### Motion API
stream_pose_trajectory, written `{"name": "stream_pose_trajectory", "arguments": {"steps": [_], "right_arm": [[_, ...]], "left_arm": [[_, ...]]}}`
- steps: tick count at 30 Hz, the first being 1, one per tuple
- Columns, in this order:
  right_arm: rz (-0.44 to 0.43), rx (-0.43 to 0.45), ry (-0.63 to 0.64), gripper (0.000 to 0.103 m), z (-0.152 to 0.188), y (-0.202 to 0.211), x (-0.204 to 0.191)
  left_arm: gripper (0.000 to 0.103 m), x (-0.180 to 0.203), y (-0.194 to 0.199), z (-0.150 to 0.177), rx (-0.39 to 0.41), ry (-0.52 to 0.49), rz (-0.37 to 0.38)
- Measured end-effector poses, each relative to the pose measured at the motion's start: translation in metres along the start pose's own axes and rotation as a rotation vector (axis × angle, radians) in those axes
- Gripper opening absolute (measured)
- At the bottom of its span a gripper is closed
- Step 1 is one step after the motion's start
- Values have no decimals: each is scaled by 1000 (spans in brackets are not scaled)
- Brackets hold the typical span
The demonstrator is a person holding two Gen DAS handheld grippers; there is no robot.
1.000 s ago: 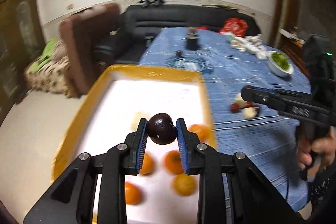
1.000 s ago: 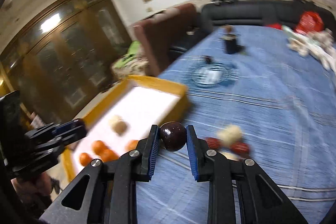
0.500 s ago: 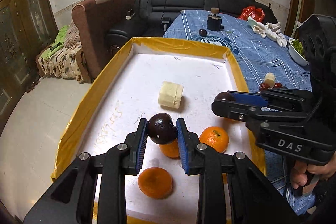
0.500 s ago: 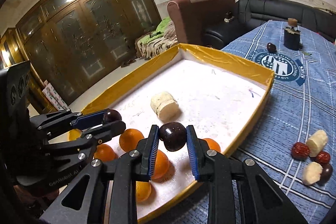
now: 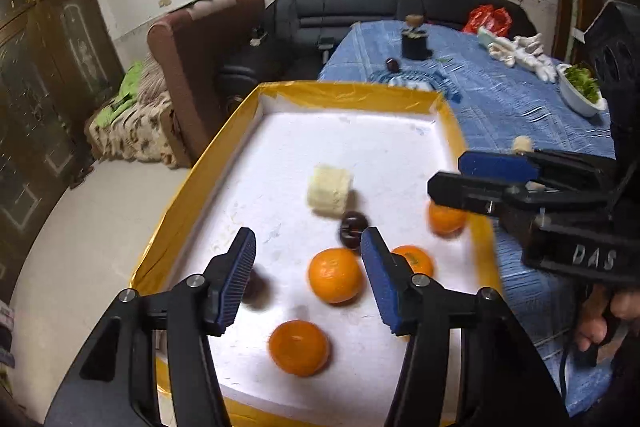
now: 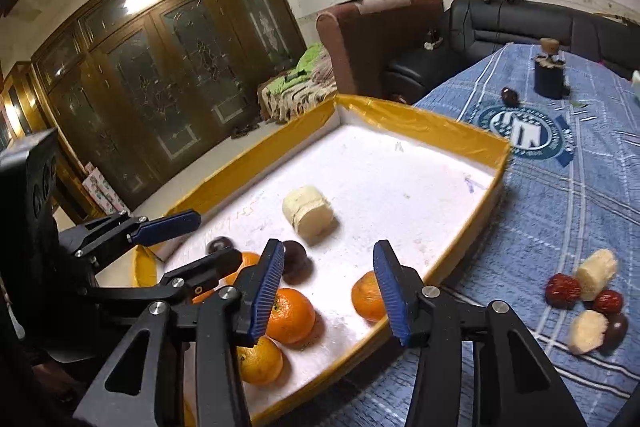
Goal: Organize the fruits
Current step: 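Drop both dark plums into the white tray by opening both grippers, then grasp the pale round cake with the left gripper while the right gripper grasps a dark plum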
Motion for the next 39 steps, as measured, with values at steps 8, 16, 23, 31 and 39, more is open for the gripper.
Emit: {"name": "stream_pose_trajectory", "arguments": {"steps": [8, 16, 23, 31, 39], "right_arm": [[158, 64, -28, 48, 9, 78, 76], [238, 24, -181, 48, 43, 103, 177], [256, -109, -51, 47, 61, 82, 170], [333, -193, 12, 46, 68, 48, 161], [376, -175, 47, 35, 58, 30, 152]], "left_arm": [[61, 68, 31, -6, 51, -171, 172], [61, 143, 22, -15, 1, -314, 275], [61, 172, -16, -20, -109, -314, 321], [61, 166, -28, -19, -145, -310, 323], [61, 168, -32, -23, -169, -300, 342]]}}
Point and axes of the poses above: each gripper's, at about its wrist camera, not at the fingertips, and y roughly against the way its jaws point, x to its right, z to its underside, the point moved 5 cm from there along -y, roughly the way its jaws point, and after that the axes turned 11 degrees about -x, right-handed, at the moved point
